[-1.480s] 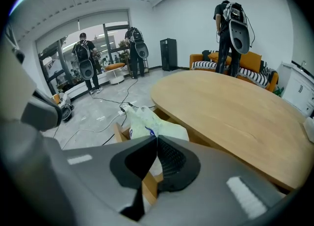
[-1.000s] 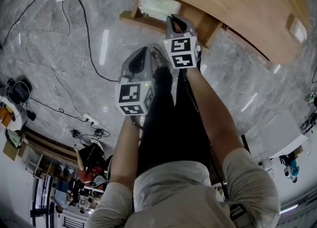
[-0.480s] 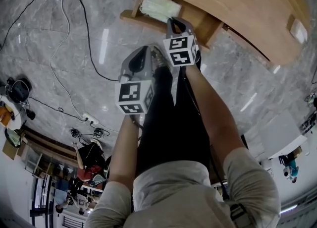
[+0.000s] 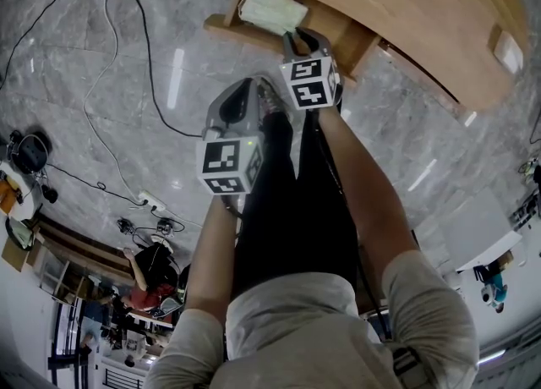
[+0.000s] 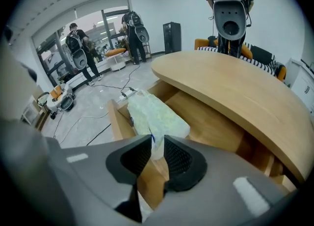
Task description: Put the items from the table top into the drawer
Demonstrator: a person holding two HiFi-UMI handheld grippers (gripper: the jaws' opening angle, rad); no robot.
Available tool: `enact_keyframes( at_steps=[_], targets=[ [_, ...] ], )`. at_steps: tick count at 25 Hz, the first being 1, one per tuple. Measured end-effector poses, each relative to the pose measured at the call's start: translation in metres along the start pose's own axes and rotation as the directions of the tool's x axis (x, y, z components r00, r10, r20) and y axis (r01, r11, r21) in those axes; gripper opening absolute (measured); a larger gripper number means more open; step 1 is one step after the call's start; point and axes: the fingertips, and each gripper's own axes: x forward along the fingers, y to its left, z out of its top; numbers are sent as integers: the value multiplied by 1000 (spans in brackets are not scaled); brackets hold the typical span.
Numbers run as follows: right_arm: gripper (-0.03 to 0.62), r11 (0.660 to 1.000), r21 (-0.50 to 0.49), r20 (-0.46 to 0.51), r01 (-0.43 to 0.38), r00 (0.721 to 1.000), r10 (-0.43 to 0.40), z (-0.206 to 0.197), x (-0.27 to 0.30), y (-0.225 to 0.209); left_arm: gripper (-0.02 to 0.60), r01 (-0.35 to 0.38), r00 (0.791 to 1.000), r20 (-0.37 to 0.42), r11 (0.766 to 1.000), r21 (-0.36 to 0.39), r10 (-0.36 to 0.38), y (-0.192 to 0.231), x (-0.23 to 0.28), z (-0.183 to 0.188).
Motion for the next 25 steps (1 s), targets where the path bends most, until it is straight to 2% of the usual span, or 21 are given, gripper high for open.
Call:
enact_keyframes(
  at_steps=[9, 14, 17, 20, 25],
  targets=[
    [84, 999, -30, 19, -17, 1000, 17, 19, -42, 9, 20, -22, 999, 26, 1000, -7, 22, -7, -26, 13],
    [56, 997, -63, 88, -43, 995, 48, 60, -102, 23, 20, -55, 996, 73, 996, -64, 60, -13, -51, 38],
    [16, 995, -90, 145, -50, 987, 63, 86, -147, 37, 20, -58, 993, 94, 994, -89, 67, -23, -74, 53],
    [8, 993, -107, 216, -48, 974, 70, 117, -194, 49, 20, -50, 987, 151, 995, -88, 63, -36, -104, 86],
    [8, 991, -122, 362, -58, 927, 99, 179, -278, 66, 20, -42, 957, 287, 999, -12, 44, -67, -156, 163]
  ],
)
